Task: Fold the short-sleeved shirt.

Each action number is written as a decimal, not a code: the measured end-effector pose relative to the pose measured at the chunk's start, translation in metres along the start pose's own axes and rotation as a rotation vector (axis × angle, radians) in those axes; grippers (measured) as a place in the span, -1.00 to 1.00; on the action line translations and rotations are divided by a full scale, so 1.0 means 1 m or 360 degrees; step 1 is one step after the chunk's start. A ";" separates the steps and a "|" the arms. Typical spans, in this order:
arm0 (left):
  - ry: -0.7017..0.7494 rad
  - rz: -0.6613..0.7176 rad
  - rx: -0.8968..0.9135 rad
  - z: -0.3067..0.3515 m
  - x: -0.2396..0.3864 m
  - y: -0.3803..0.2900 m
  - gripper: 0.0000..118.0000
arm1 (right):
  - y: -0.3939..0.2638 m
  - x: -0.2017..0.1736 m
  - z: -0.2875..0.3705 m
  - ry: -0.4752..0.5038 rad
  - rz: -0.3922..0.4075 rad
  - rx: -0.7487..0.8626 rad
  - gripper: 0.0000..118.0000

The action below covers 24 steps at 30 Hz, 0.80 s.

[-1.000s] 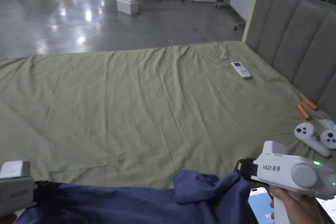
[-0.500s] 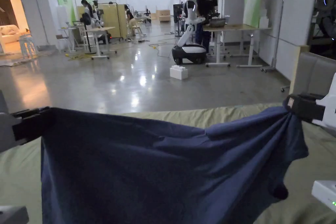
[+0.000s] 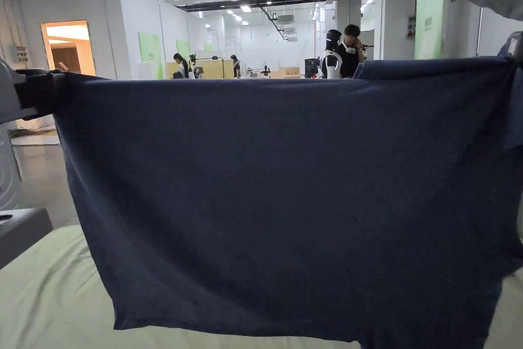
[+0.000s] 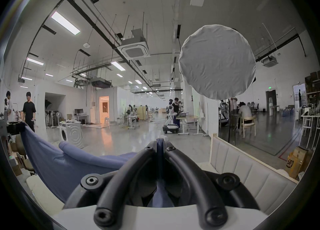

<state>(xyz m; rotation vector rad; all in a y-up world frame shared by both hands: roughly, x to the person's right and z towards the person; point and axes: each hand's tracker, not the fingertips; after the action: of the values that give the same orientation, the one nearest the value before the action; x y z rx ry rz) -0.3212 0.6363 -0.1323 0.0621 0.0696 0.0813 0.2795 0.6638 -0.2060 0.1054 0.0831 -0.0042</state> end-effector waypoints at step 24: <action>0.0122 -0.0136 -0.0048 -0.097 0.028 -0.024 -0.87 | -0.018 -0.024 -0.081 0.0077 0.0083 0.0036 -0.91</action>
<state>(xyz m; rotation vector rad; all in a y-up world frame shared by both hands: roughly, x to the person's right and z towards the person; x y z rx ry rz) -0.2982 0.6209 -0.2325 0.0256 0.1474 -0.0005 0.2483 0.6540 -0.2862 0.1303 0.1285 0.0497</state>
